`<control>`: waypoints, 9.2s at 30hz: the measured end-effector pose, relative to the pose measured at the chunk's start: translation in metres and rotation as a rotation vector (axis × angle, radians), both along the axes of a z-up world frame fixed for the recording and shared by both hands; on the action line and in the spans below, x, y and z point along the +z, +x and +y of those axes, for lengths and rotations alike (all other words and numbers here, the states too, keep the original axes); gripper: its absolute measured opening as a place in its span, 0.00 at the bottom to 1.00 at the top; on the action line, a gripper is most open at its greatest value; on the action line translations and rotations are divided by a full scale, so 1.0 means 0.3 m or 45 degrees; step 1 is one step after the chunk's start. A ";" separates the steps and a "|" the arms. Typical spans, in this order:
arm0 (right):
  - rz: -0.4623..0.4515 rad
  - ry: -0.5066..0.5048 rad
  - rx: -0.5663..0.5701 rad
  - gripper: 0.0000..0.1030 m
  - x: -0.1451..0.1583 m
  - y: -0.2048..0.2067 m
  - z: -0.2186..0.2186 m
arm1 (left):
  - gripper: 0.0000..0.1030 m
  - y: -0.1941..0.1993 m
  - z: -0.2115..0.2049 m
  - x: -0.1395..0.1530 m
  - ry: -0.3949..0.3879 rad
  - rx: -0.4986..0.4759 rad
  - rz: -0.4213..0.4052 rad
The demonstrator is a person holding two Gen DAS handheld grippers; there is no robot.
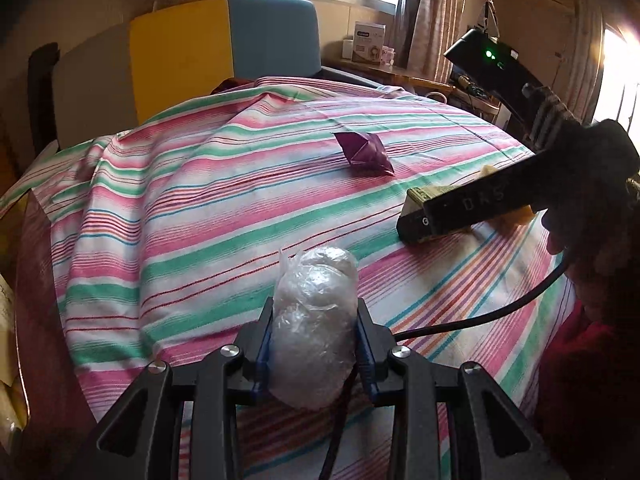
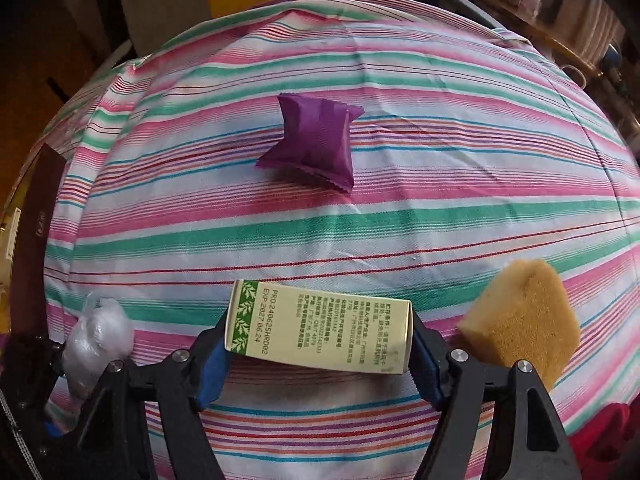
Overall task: Organize objects
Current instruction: 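Grasp the small green-and-white printed box with the right tool while left holds the bundle, then carry the plastic bundle into the gold tray and open the left tool, then carry the green-and-white box into the gold tray and open the right tool, then move both tools from the tray back to the remaining items, then grasp the purple packet with the left tool, then grasp the yellow sponge with the right tool while left holds the packet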
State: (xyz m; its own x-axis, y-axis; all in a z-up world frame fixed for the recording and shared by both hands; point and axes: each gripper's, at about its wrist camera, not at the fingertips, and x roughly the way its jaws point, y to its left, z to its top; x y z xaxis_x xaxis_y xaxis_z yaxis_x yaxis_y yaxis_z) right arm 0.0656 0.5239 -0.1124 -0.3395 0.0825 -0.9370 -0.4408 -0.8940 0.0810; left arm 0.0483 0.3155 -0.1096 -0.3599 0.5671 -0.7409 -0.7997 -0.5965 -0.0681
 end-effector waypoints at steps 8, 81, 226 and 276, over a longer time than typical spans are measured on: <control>0.026 0.049 0.021 0.74 0.002 0.012 -0.014 | 0.34 -0.010 -0.073 0.089 0.064 0.076 -0.008; 0.017 0.144 0.073 0.77 -0.001 -0.022 -0.065 | 0.59 -0.384 -0.853 0.207 -0.046 0.980 0.003; 0.799 -0.337 -0.629 0.97 0.264 0.432 0.288 | 0.66 -0.343 0.701 0.013 -0.286 -0.005 -0.293; 0.154 -0.148 -0.339 0.60 0.049 0.169 0.193 | 0.41 -0.087 0.072 -0.022 0.033 0.037 -0.058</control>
State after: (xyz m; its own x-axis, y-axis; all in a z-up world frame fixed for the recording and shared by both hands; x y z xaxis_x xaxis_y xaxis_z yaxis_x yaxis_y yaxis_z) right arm 0.1163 0.5819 -0.0978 -0.4298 0.0784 -0.8995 -0.6391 -0.7301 0.2418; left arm 0.0221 0.3370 -0.1161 -0.3428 0.5760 -0.7420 -0.7777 -0.6172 -0.1198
